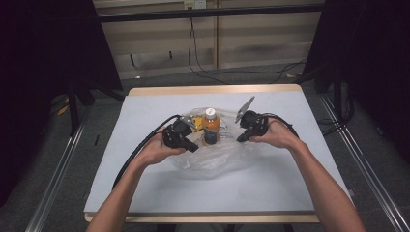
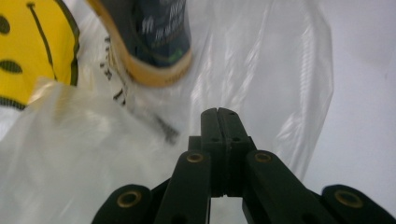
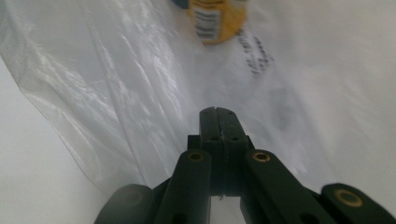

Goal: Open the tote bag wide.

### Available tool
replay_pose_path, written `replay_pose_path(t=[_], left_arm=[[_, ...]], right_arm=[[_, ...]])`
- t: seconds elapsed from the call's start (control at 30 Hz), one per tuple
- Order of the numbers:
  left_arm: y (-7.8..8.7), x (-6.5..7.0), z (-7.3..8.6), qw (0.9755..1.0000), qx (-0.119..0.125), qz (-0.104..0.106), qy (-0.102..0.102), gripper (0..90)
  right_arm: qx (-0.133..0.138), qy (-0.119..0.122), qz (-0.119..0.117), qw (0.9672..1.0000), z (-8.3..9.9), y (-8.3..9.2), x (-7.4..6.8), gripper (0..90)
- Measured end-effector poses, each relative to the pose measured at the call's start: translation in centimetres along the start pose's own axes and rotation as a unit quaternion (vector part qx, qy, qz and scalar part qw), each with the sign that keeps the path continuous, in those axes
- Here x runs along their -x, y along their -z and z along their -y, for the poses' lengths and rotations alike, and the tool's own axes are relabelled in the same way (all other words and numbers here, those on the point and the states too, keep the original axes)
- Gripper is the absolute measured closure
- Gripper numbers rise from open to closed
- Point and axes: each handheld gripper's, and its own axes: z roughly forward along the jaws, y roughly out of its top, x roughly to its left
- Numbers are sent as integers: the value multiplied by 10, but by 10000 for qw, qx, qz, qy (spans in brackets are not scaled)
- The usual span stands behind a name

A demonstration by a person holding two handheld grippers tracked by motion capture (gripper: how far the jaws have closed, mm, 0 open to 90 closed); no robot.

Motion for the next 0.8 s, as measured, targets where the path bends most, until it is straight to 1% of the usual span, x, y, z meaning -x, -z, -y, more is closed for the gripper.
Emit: replay_pose_path(t=[0.03, 0.07, 0.1, 0.13, 0.17, 0.2, 0.23, 0.27, 0.3, 0.33, 0.4, 0.43, 0.47, 0.5, 0.53, 0.57, 0.63, 0.67, 0.7, 0.73, 0.77, 0.8], left_arm=[[-2, -1, -2, 10000, 24, -64, -7, 892], [-5, -3, -3, 9999, -24, -83, -63, 888], [-15, -11, -1, 9995, -96, -260, 143, 886], [-19, -15, 1, 9994, -257, -208, 122, 894], [-19, -15, 1, 9994, -257, -208, 122, 899], [-27, -17, 6, 9991, -331, -111, 241, 900], [-31, -16, 8, 9988, -468, -61, 153, 900], [-31, -16, 8, 9988, -468, -61, 153, 900], [-34, -13, 11, 9984, -547, -27, 106, 900], [-37, -7, 15, 9975, -696, 87, -18, 900], [-37, -2, 19, 9965, -806, 167, -134, 900], [-36, -1, 22, 9964, -804, 188, -167, 900], [-37, 0, 24, 9961, -855, 144, -193, 900], [-37, -1, 27, 9957, -888, 140, -225, 900], [-38, -1, 29, 9961, -861, 131, -161, 900], [-38, -1, 30, 9963, -838, 102, -136, 900], [-35, 0, 29, 9965, -821, -8, -147, 900], [-33, 1, 29, 9971, -740, 51, -154, 900], [-30, 3, 27, 9977, -661, 40, -166, 900], [-25, 2, 25, 9980, -591, 37, -241, 900], [-22, 2, 23, 9984, -497, 89, -241, 900], [-19, 2, 20, 9986, -470, 51, -254, 900]], right_arm=[[-66, 22, -28, 10000, -1, -4, -2, 900], [-146, 62, -59, 9999, 0, -7, -4, 900], [-195, 85, -114, 9997, 1, -9, -7, 900], [-236, 101, -152, 9996, 4, -10, -9, 900], [-284, 125, -185, 9993, 7, -11, -11, 900], [-326, 160, -226, 9991, 10, -12, -13, 900], [-385, 204, -261, 9987, 13, -12, -15, 900], [-469, 221, -282, 9983, 17, -13, -17, 900], [-538, 268, -290, 9978, 21, -13, -18, 900], [-624, 259, -295, 9973, 25, -12, -18, 900], [-803, 255, -259, 9961, 33, -12, -16, 900], [-860, 233, -232, 9957, 38, -12, -14, 900], [-850, 208, -244, 9959, 42, -9, -12, 900], [-871, 187, -175, 9959, 46, -7, -11, 900], [-866, 140, -193, 9960, 50, -5, -8, 900], [-877, 78, -160, 9960, 54, -3, -6, 900], [-927, -61, -39, 9957, 61, 1, -1, 900], [-889, -37, -41, 9960, 62, 3, 1, 900], [-852, -84, -44, 9963, 63, 4, 0, 900], [-811, -38, -41, 9967, 62, 5, 0, 900], [-744, -17, -63, 9972, 59, 6, -1, 900], [-660, 19, -96, 9978, 56, 8, -1, 900]])
